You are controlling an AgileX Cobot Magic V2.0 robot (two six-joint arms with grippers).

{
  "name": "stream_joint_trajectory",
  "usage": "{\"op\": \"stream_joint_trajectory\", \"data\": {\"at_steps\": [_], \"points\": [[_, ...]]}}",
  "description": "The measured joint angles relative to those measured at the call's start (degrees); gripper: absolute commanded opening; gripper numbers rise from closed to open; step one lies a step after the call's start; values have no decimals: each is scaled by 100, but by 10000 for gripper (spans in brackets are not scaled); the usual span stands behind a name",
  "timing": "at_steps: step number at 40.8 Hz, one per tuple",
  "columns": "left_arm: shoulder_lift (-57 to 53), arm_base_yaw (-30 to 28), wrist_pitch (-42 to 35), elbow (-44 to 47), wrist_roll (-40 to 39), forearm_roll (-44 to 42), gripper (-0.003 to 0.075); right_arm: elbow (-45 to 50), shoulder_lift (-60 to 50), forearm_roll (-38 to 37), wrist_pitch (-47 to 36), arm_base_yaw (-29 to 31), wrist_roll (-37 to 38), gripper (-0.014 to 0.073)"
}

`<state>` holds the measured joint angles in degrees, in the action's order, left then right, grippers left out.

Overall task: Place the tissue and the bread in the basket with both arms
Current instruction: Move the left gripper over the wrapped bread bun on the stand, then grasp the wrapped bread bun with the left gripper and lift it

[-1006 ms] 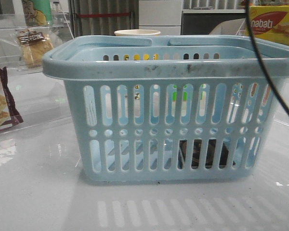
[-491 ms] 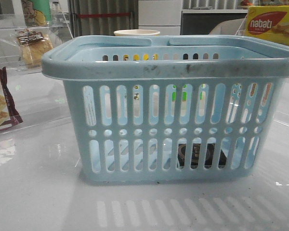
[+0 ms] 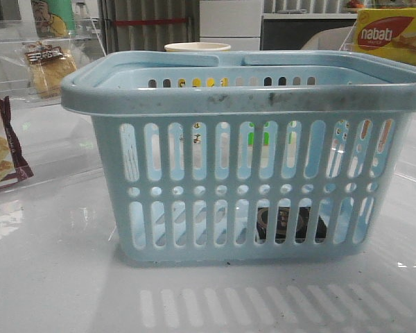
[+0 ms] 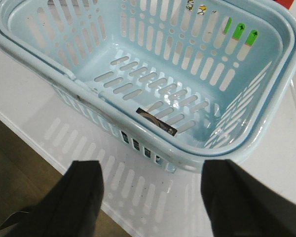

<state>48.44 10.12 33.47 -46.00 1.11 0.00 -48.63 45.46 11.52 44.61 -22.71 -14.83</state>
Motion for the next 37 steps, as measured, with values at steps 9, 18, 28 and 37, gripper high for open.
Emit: {"op": "stream_joint_trajectory", "data": {"at_steps": [9,18,28,37], "points": [[1667,0,-368,-944,0,-176,603,0,0,0,0,0,0,539],[3412,-225,-504,-2312,0,-258,603,0,0,0,0,0,0,539],[5048,-476,-530,-3740,-45,-40,603,0,0,0,0,0,0,539],[6054,-486,-857,-4342,-49,0,603,0,0,0,0,0,0,539]]}}
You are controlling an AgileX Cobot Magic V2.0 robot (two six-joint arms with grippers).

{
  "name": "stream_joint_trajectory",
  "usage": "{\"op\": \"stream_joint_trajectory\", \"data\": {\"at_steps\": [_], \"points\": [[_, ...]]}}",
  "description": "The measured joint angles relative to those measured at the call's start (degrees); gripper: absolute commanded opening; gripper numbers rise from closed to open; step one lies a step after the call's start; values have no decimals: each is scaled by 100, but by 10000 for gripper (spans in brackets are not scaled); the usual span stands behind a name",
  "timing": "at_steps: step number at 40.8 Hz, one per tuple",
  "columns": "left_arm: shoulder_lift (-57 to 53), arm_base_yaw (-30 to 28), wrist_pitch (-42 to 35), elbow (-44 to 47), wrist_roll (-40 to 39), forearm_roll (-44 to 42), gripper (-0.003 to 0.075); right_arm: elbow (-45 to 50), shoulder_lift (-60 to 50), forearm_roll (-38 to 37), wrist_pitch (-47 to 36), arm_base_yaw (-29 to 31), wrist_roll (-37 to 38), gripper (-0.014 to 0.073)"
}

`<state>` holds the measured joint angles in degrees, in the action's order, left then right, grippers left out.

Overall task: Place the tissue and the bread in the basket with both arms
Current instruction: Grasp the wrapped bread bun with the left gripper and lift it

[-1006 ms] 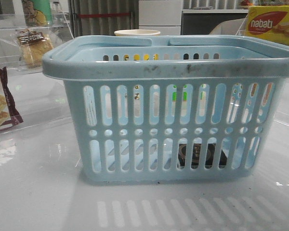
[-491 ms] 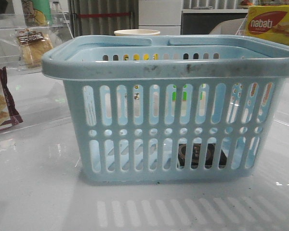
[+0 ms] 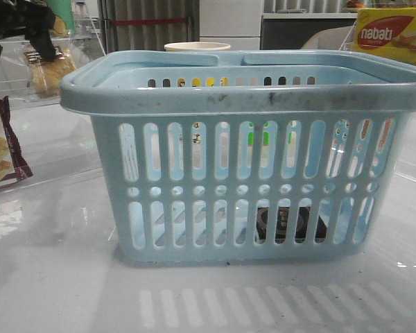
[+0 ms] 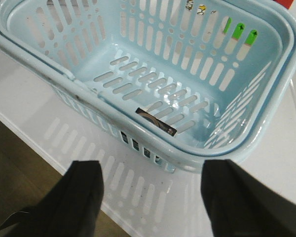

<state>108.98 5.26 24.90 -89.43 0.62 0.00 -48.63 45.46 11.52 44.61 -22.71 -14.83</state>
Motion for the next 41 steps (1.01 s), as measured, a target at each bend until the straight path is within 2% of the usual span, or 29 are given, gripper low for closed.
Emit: {"op": "stream_joint_trajectory", "data": {"at_steps": [9,12,22,32,41], "points": [[512,0,-615,-77,-9,0,584,0,0,0,0,0,0,539],[588,0,-757,-85,-19,0,527,0,0,0,0,0,0,539],[651,0,-935,-85,-62,0,262,0,0,0,0,0,0,539],[611,0,-873,-100,-62,0,94,0,0,0,0,0,0,539],[211,0,-389,-202,-62,0,91,0,0,0,0,0,0,539]]}}
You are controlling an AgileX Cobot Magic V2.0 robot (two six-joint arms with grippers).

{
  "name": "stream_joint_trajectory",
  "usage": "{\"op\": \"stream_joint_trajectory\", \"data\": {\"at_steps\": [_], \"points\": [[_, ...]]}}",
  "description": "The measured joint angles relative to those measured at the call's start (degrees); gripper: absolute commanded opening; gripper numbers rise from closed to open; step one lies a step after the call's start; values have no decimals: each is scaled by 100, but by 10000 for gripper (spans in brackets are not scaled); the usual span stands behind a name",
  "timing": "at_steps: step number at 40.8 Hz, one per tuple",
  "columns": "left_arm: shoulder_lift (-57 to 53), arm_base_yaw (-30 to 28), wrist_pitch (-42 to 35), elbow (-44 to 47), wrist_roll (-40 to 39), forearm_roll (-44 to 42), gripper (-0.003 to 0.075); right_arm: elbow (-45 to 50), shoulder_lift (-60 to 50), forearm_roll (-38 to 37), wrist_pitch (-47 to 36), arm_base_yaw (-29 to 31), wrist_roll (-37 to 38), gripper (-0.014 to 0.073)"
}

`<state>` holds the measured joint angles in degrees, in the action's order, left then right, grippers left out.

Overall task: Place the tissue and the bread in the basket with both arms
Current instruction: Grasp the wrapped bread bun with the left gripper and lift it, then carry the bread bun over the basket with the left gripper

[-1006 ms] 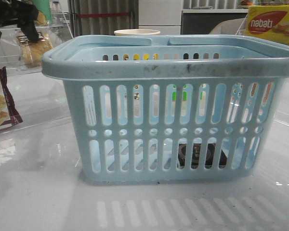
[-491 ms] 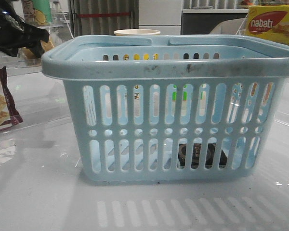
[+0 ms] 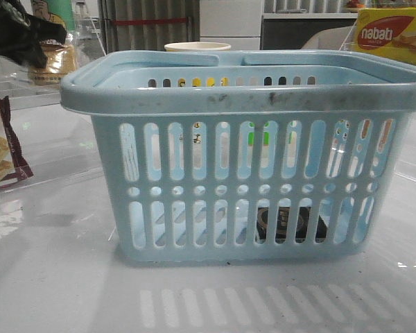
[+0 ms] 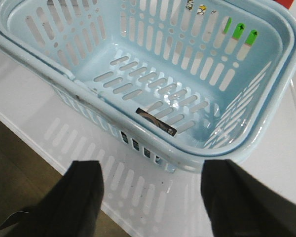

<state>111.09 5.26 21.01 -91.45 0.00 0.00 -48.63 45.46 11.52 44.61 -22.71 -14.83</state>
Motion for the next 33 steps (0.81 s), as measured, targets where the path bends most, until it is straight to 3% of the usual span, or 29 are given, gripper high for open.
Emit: {"op": "stream_joint_trajectory", "data": {"at_steps": [16,33], "points": [[-1720,267,1242,-37,55,-40,91,0,0,0,0,0,0,539],[-3297,2101,2886,-59,517,0,91,0,0,0,0,0,0,539]]}}
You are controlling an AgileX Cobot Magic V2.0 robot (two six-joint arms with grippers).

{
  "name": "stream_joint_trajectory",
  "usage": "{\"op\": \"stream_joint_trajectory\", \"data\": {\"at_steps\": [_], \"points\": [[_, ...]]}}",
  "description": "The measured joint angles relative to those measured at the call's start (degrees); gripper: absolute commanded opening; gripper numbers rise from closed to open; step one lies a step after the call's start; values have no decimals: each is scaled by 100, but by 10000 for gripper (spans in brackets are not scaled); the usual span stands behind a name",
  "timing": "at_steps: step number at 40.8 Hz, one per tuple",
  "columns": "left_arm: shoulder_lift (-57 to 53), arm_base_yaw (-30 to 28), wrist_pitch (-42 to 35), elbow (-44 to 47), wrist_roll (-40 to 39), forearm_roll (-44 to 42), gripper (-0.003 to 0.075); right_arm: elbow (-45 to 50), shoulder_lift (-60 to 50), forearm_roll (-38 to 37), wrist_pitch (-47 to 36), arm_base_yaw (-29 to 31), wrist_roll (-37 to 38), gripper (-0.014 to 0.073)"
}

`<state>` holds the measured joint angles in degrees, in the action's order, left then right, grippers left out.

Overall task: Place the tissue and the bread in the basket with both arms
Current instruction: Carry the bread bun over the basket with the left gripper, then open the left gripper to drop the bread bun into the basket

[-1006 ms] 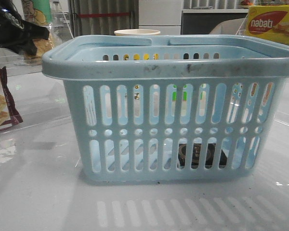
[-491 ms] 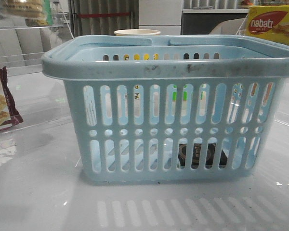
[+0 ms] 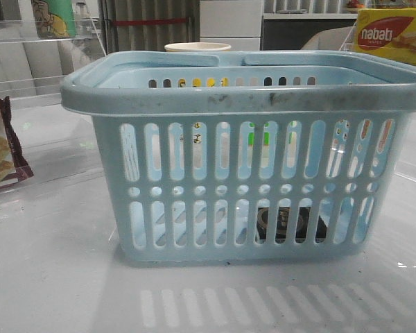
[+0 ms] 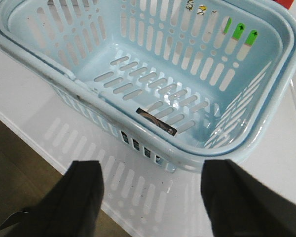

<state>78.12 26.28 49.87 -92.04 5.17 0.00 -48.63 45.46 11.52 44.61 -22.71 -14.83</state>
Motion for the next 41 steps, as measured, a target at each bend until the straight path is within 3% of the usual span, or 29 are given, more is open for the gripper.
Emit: {"op": "stream_joint_trajectory", "data": {"at_steps": [14,23,28,35,41], "points": [[491,1184,232,0,10,217,91,0,0,0,0,0,0,539],[1412,1355,232,0,10,265,93,0,0,0,0,0,0,539],[1911,1355,183,0,10,253,184,0,0,0,0,0,0,539],[2338,1355,127,10,10,254,419,0,0,0,0,0,0,539],[2341,1355,74,10,10,254,436,0,0,0,0,0,0,539]]}}
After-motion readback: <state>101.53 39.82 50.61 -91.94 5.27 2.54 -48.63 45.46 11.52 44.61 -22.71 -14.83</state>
